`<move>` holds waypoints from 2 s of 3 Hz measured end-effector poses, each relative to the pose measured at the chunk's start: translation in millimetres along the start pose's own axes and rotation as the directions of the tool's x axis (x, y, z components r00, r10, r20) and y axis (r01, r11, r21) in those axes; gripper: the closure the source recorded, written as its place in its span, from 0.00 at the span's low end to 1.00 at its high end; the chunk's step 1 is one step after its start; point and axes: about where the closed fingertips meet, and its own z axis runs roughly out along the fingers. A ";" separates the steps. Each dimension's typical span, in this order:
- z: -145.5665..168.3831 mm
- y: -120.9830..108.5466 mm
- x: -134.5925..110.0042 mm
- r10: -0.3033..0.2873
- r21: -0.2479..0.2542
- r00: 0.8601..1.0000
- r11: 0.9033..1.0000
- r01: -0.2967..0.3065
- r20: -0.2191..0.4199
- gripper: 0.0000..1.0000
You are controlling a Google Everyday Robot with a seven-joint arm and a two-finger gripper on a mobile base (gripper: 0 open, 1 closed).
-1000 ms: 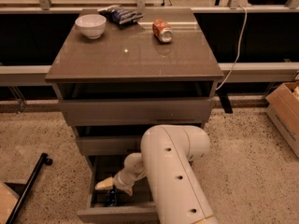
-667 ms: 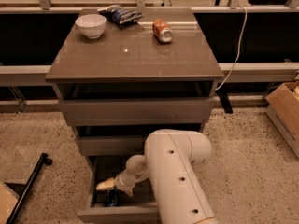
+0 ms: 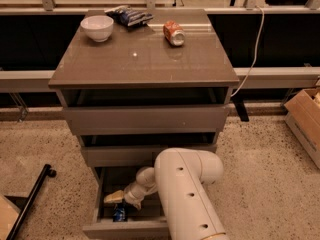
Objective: Pick pepsi can from bottom drawer and place on counter
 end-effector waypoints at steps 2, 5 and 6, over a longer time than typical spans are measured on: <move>8.6 6.6 -1.2 -0.007 -0.021 1.000 1.000 0.007 -0.013 0.19; 21.9 24.3 1.6 -0.012 -0.075 0.999 0.997 0.009 -0.038 0.89; 5.8 31.4 1.2 -0.005 -0.073 1.000 0.997 0.003 -0.027 1.00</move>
Offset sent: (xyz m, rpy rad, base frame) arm 0.0022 0.0301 0.0036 0.0678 -0.0021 0.0332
